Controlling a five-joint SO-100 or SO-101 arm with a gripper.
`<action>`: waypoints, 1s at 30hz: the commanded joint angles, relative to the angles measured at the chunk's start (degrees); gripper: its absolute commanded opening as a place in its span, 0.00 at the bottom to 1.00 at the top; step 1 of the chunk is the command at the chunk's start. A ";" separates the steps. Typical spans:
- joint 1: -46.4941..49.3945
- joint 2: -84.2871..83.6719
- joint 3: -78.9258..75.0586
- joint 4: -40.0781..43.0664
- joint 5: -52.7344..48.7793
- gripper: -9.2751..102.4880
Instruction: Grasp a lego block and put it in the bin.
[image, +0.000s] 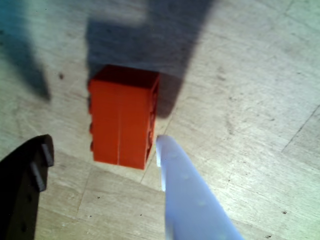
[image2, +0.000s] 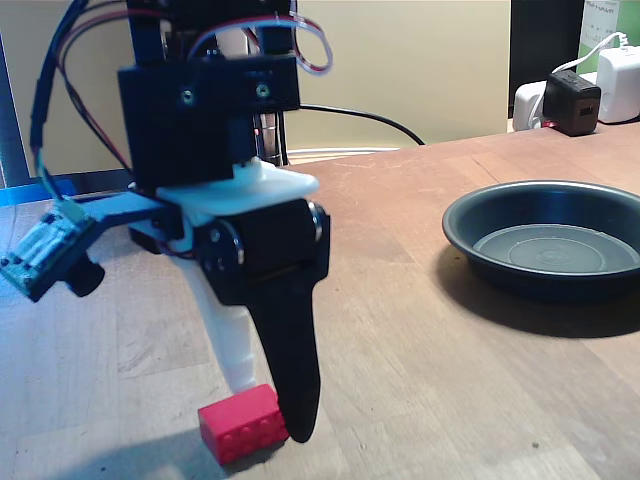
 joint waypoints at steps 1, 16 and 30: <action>0.62 -0.44 -1.58 -0.44 0.26 0.26; 1.85 -4.83 -2.37 -1.32 0.35 0.12; 0.88 3.96 0.70 6.68 0.53 0.08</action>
